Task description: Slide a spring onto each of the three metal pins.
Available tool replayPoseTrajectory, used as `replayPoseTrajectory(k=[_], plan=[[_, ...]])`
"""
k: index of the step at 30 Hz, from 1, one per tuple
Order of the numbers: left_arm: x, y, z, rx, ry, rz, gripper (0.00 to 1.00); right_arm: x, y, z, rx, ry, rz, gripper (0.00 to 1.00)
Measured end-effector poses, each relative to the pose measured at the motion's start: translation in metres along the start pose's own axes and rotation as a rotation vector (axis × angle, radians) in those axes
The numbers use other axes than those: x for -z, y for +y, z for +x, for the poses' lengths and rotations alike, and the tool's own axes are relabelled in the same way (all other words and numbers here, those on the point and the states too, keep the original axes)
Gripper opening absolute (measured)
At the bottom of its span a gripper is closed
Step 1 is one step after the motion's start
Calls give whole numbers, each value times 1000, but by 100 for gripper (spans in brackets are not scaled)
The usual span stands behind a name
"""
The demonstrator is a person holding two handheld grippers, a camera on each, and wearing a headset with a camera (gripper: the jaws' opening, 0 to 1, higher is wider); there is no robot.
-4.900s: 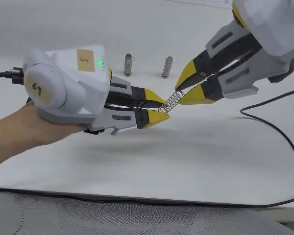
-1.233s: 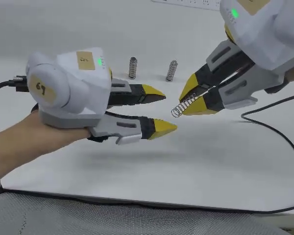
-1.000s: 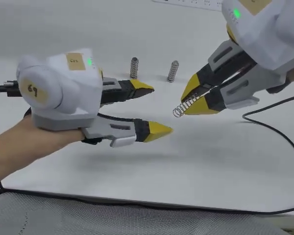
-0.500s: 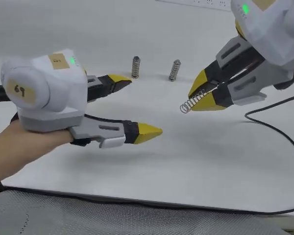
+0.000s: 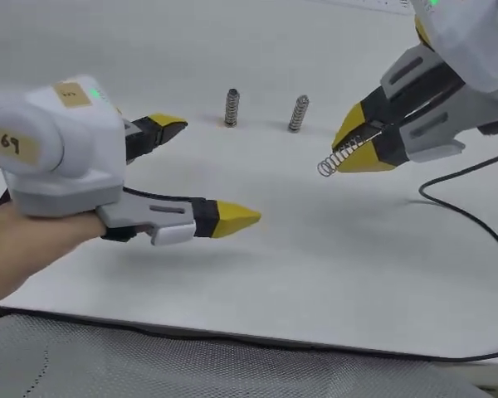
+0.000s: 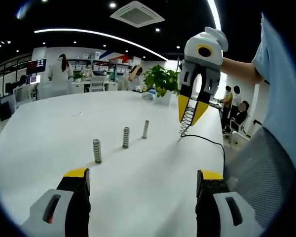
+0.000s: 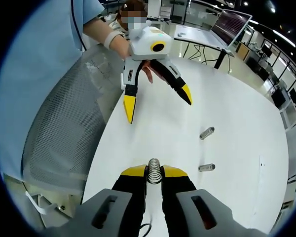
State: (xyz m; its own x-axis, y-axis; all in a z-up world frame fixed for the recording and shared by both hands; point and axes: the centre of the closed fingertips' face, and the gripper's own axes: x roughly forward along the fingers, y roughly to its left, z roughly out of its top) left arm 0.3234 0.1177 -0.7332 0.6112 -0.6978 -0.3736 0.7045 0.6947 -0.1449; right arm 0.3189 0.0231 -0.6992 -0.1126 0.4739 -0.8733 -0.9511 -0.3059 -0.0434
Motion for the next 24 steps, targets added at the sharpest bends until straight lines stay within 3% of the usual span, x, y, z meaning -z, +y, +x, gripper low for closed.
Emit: replayPoseTrajectory(k=[10,24], plan=[[6,7,0,-22,14,-19,97,17,-27,-9,16,49,3,8],[9,15,-3,-33,9,-30,96,48,-75,-22,43,138,11,8]])
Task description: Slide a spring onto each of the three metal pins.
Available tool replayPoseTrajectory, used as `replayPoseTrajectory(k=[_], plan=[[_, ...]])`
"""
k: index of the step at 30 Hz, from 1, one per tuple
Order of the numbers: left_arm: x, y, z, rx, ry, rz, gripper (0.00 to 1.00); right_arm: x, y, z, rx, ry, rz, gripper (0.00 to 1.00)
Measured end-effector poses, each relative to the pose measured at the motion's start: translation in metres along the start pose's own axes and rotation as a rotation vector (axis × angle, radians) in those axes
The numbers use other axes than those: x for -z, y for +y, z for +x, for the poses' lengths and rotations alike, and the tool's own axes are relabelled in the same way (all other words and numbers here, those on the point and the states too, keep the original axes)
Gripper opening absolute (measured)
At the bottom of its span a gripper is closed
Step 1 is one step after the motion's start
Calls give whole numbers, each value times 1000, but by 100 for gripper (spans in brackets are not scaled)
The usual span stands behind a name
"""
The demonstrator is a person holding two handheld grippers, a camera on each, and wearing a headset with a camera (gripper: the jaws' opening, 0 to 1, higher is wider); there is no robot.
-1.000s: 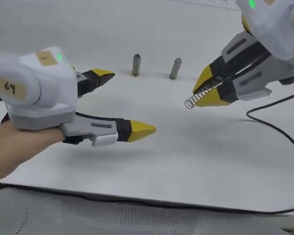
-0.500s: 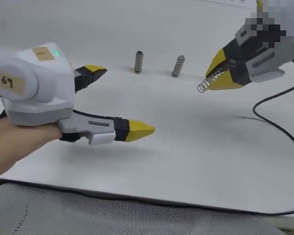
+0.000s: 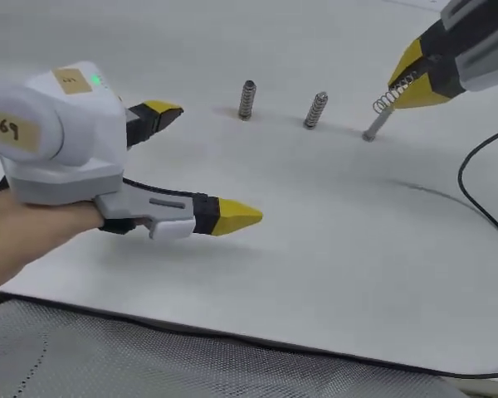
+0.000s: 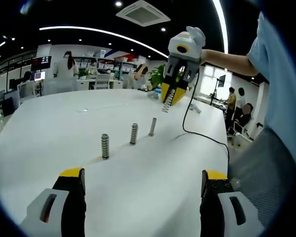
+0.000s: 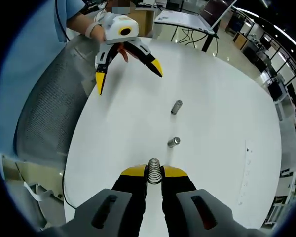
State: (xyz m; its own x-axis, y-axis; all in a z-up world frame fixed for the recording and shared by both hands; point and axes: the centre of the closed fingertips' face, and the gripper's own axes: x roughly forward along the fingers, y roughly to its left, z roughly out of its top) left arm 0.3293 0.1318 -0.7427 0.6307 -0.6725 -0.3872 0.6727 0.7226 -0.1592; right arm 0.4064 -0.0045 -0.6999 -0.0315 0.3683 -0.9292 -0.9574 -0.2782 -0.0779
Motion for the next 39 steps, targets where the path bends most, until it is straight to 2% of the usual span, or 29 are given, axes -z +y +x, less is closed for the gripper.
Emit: replayPoseTrajectory(k=[5,15,39], plan=[[1,-1,1,4,2,-2,95,16,-10,2,0,46,1,8],[4,1,2,0,7,-7,95,35,-21,13,-13,92,12,8],[6,4,5,2,15,-14,93,48,-28,26,-39,143,-4,8]])
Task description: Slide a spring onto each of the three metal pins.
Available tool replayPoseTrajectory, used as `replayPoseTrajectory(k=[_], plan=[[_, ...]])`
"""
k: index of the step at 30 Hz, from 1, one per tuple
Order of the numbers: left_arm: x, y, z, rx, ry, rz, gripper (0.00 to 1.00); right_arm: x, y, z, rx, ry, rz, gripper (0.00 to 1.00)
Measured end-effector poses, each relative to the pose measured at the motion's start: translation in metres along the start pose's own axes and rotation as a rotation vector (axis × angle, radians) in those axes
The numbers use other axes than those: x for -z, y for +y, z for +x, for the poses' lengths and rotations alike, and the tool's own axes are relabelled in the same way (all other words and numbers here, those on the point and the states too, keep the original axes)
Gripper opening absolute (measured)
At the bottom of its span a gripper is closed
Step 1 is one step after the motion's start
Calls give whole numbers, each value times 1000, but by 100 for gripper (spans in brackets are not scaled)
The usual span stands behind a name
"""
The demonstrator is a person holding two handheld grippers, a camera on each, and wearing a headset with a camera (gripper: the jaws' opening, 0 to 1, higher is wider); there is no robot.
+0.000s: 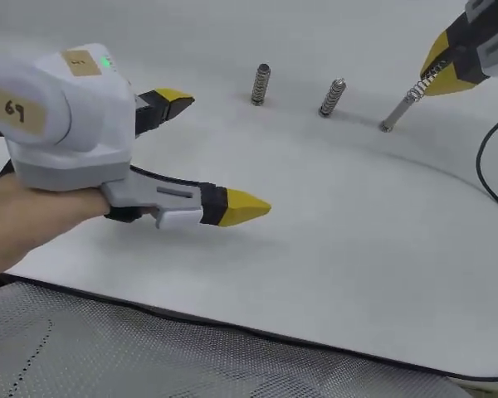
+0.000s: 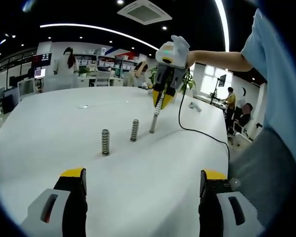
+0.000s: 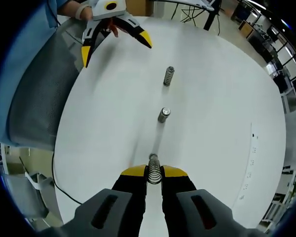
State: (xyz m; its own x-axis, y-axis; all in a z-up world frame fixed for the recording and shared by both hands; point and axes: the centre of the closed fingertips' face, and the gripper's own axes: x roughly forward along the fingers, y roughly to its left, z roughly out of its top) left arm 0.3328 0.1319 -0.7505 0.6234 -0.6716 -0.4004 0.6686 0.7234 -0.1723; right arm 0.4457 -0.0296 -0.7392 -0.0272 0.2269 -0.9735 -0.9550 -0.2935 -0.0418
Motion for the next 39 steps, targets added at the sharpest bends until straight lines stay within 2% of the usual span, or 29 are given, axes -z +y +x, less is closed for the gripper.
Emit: replayPoseTrajectory(k=[11,39], plan=[[0,1,0,-2,-3,-8,92,1,0,8,-12,12,-10,8],[2,4,-2,-8,1,-27,91,6,0,46,-45,47,-18,8]])
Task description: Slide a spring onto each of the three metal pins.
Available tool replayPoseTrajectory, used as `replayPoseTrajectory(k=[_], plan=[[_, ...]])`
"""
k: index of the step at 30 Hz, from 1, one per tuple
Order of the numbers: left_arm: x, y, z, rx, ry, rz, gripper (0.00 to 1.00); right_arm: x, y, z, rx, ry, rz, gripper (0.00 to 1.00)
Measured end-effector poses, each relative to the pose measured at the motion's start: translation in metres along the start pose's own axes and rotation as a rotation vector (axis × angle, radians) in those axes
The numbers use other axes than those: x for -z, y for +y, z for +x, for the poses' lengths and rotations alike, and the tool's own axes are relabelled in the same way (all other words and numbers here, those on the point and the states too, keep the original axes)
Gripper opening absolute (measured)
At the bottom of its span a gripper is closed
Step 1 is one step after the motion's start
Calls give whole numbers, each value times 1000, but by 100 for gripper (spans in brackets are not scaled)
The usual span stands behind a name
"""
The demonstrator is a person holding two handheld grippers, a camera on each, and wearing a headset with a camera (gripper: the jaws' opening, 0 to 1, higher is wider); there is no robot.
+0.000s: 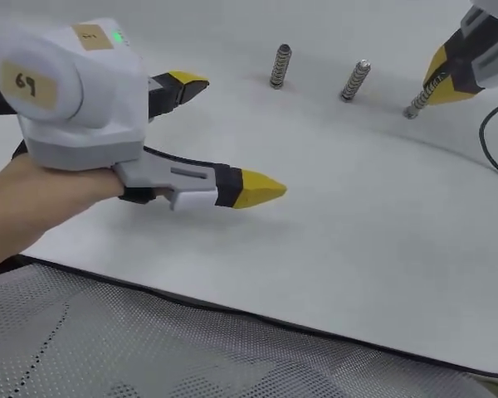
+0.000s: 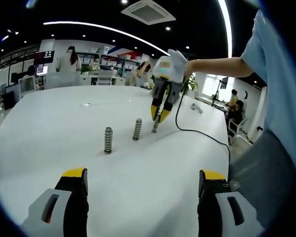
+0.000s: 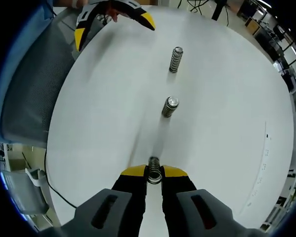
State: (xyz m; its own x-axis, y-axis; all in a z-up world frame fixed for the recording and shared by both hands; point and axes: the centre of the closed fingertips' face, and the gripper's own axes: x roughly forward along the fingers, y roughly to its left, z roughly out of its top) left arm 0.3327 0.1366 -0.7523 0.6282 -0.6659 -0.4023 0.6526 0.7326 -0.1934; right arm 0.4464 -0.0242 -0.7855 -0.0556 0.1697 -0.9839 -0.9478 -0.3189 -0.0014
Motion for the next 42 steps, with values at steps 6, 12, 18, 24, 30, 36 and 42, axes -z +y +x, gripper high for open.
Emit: replayPoseTrajectory(k=[6,12,18,24,30,36,42], plan=[[1,0,0,-1,3,-4,90,0,-1,5,-5,5,4,8],[0,-1,-1,-2,0,-8,90,0,-1,10,-10,8,5,8],[0,0,0,-2,1,-10,90,0,1,14,-11,13,-3,8],[0,0,0,-1,1,-8,90,0,2,11,-12,13,2,8],[0,1,-1,-4,0,-9,90,-1,4,10,-19,9,8,9],[0,1,-1,-5,-1,-9,90,-1,6,10,-14,-30,49,28],[0,0,-1,-1,0,-3,90,-2,5,10,20,-85,83,51]])
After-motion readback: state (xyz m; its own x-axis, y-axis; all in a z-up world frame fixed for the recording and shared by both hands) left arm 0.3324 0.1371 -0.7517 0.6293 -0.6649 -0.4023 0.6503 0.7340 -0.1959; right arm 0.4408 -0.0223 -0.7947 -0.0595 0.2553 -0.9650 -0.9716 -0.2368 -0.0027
